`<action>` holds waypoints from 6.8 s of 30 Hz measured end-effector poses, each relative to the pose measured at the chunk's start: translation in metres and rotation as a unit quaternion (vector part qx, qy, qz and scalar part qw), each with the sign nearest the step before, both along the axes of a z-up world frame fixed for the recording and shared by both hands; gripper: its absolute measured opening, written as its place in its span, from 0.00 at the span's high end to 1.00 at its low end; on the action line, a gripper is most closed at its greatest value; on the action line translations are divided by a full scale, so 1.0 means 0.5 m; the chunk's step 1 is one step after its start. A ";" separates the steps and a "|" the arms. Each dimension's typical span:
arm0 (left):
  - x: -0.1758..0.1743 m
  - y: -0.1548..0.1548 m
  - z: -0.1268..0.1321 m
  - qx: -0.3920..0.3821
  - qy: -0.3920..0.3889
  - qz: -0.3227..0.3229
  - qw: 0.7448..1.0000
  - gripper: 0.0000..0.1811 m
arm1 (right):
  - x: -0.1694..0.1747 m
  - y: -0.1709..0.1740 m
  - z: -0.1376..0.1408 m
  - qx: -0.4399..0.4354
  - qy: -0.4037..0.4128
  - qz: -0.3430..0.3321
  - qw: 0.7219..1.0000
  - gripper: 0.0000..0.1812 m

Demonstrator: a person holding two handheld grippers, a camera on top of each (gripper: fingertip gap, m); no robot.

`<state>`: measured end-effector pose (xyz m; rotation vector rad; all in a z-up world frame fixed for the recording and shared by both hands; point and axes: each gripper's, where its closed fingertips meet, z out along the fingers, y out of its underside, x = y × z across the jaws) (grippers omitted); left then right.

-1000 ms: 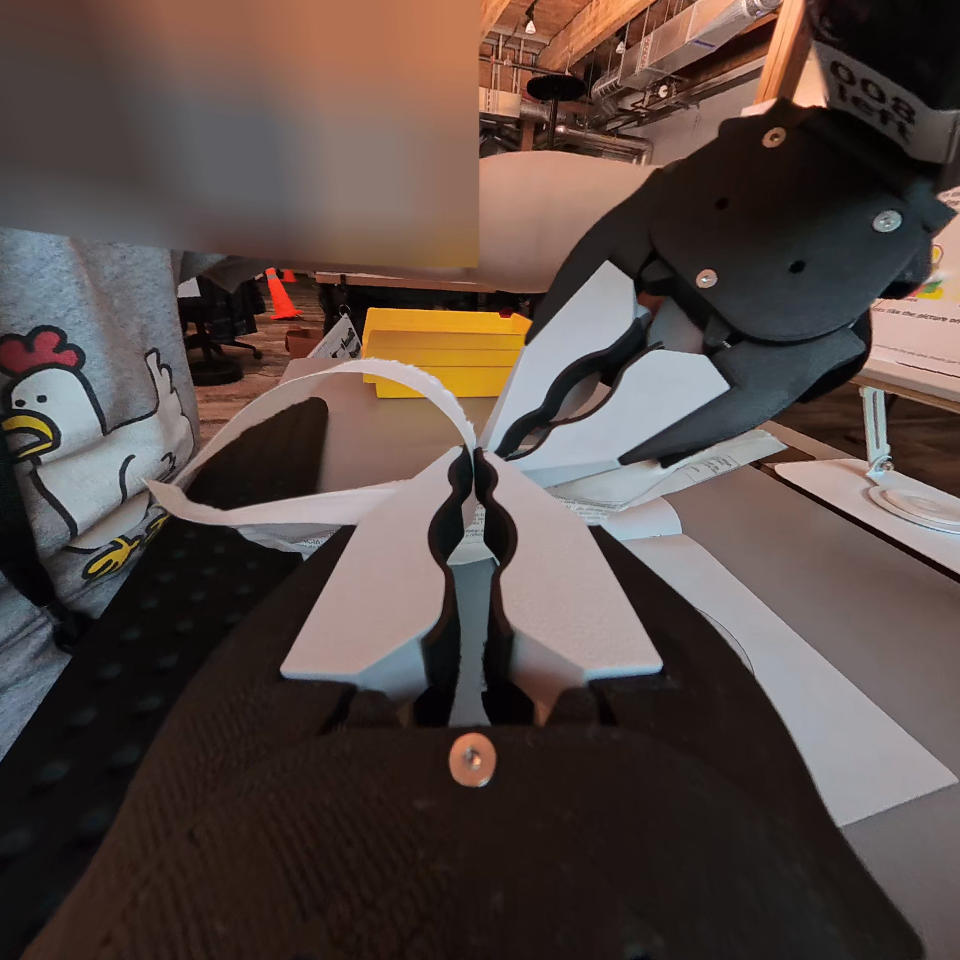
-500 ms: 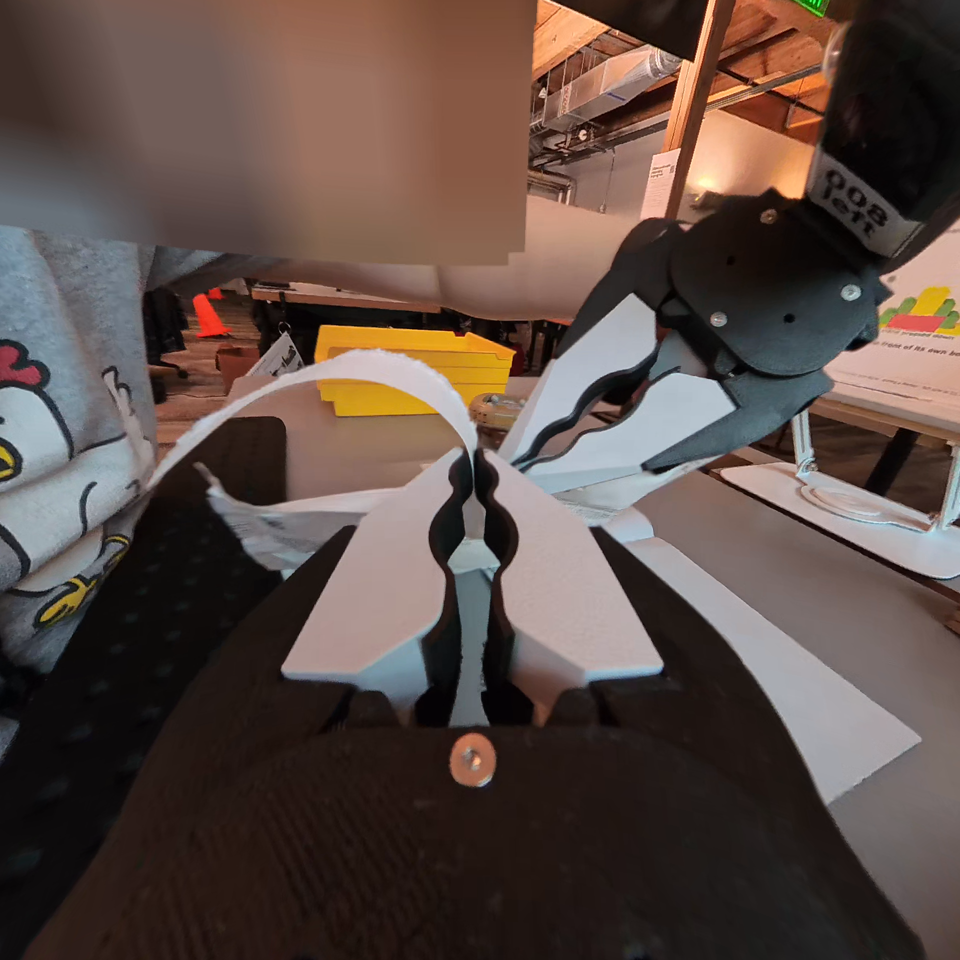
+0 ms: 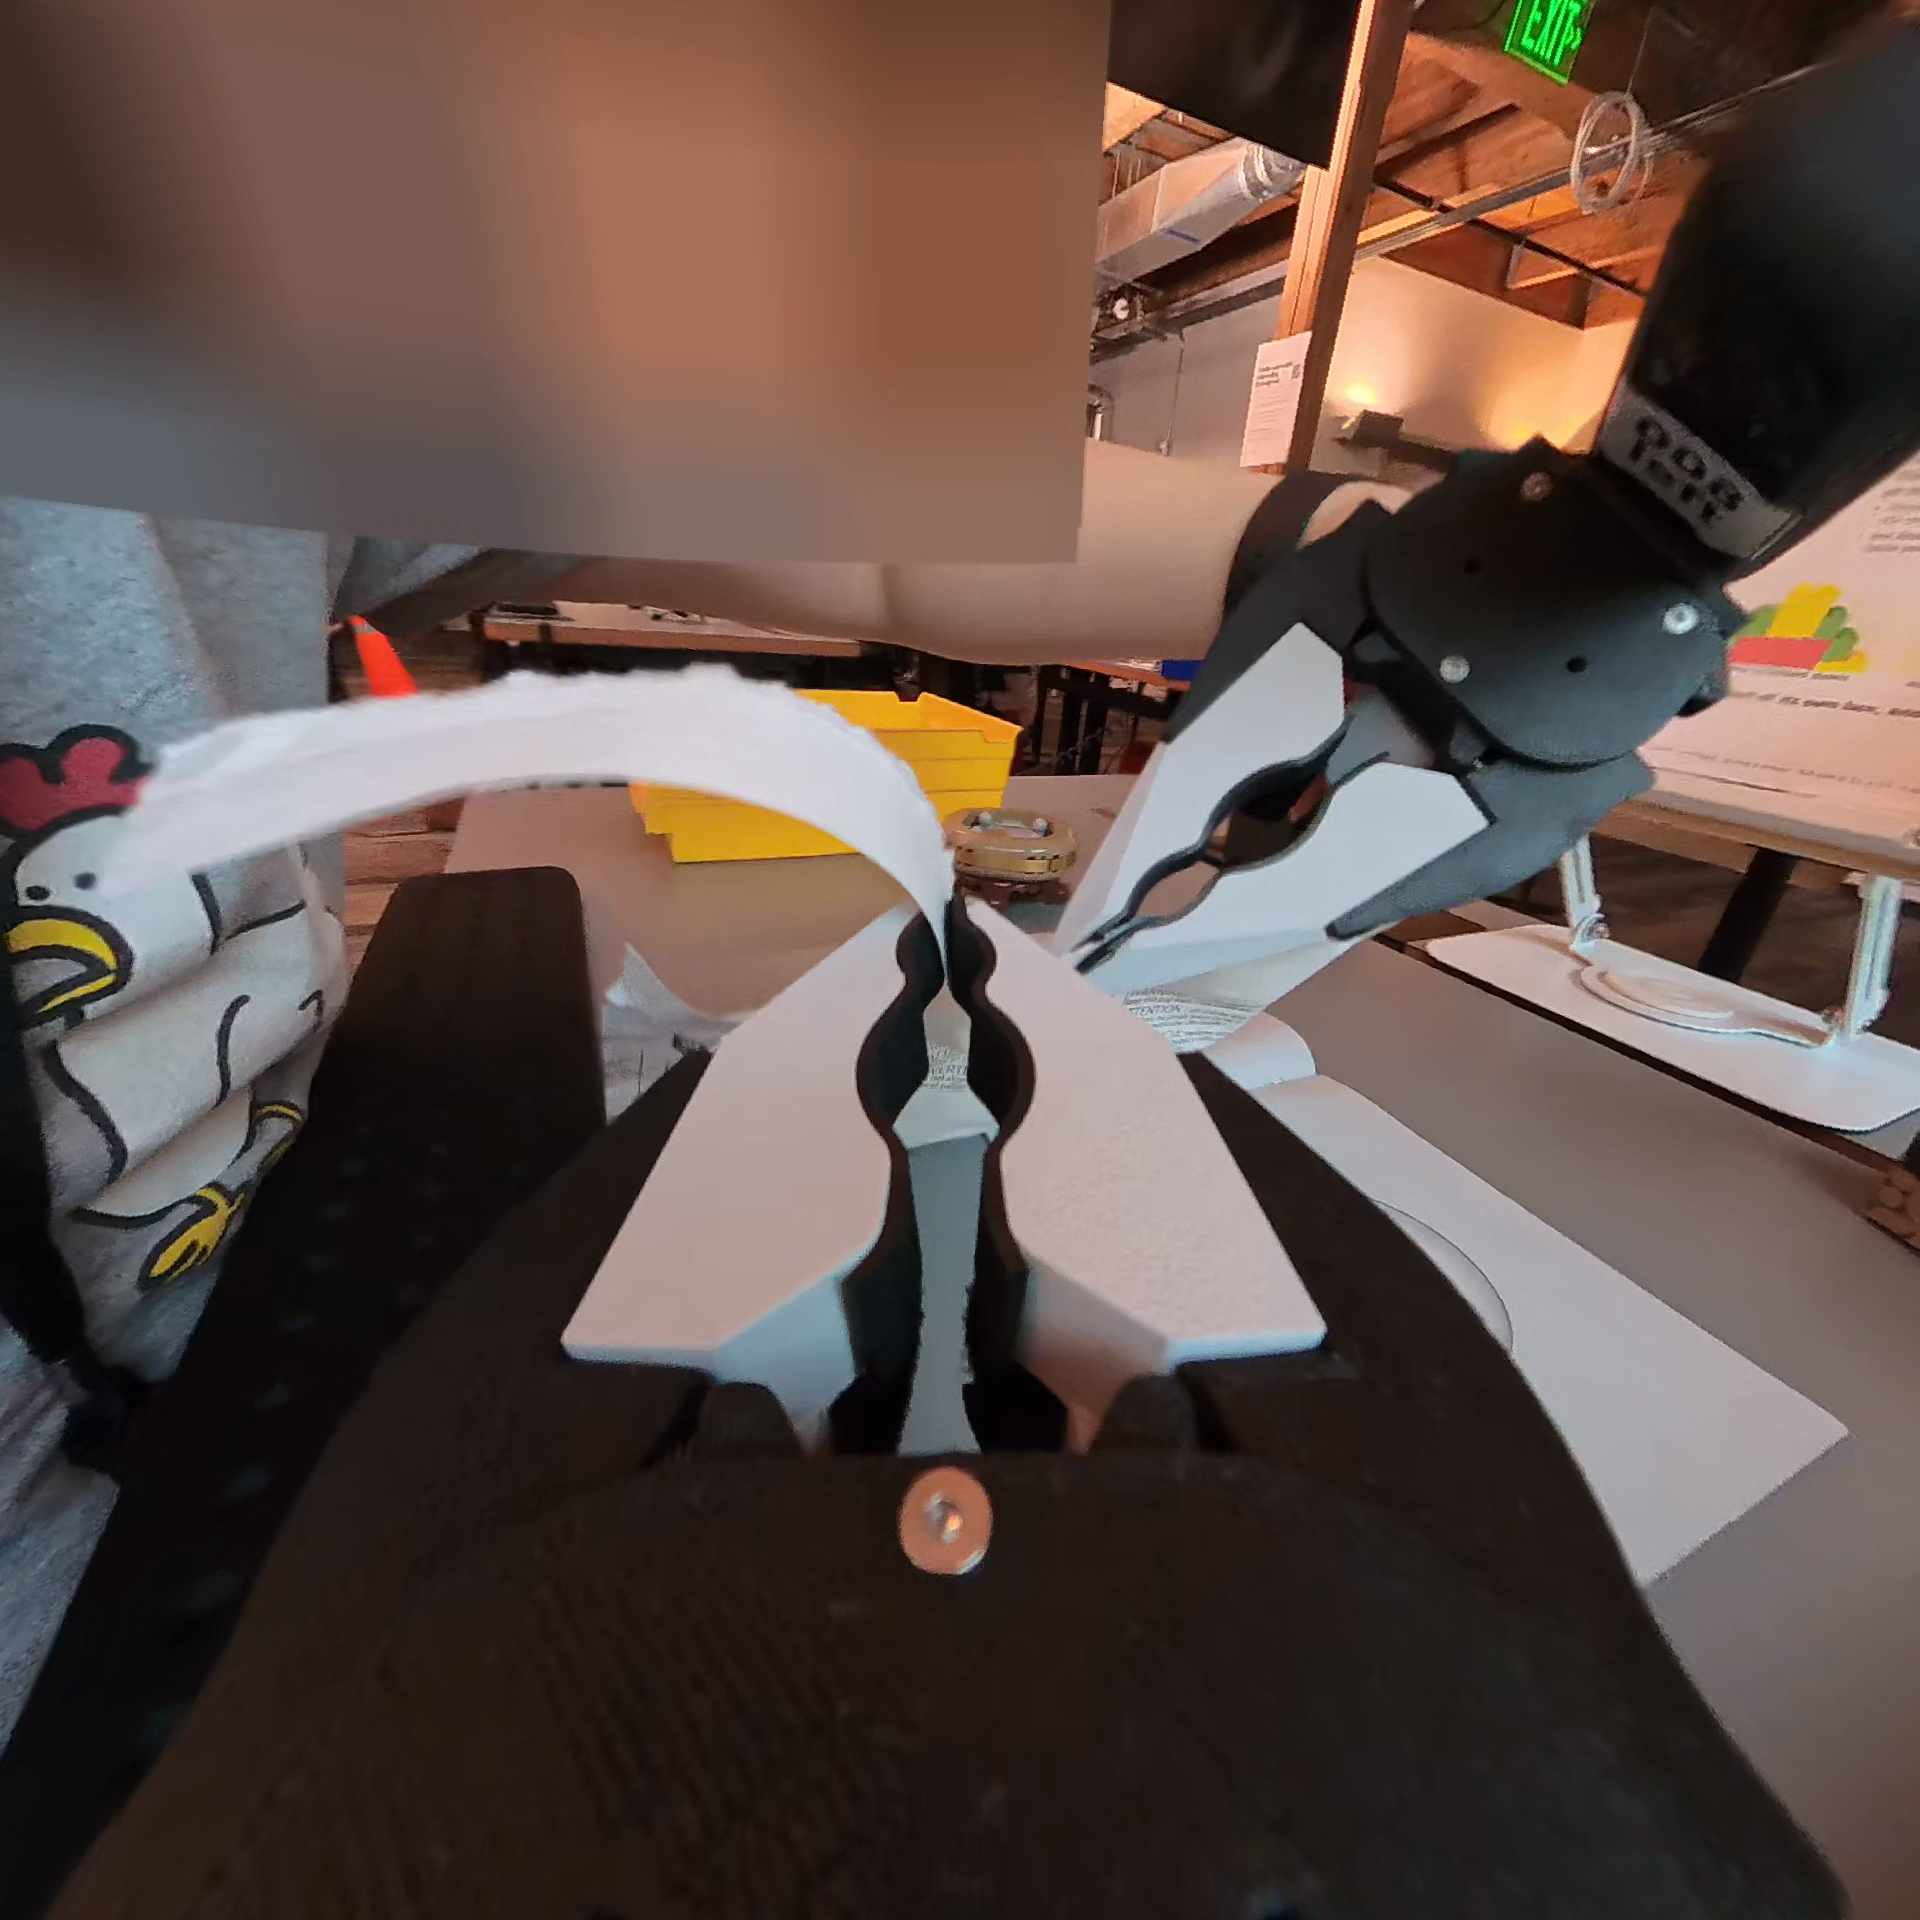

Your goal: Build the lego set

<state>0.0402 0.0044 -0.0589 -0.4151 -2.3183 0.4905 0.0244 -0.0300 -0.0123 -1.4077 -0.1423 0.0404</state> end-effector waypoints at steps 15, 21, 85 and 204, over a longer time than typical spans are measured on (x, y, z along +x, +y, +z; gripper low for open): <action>0.004 0.003 -0.007 0.013 0.015 0.008 1.000 1.00 | -0.053 -0.049 -0.002 -0.004 -0.031 -0.073 0.997 1.00; 0.007 -0.006 -0.012 0.009 0.014 0.016 1.000 1.00 | -0.058 -0.064 -0.008 -0.020 -0.058 -0.137 0.989 1.00; -0.006 -0.018 -0.033 0.064 -0.013 -0.008 0.998 1.00 | 0.009 -0.028 -0.059 -0.183 0.174 -0.047 0.967 0.83; -0.125 -0.101 0.022 -0.040 0.082 -0.005 0.996 1.00 | -0.053 -0.064 -0.004 -0.049 -0.136 -0.230 0.962 1.00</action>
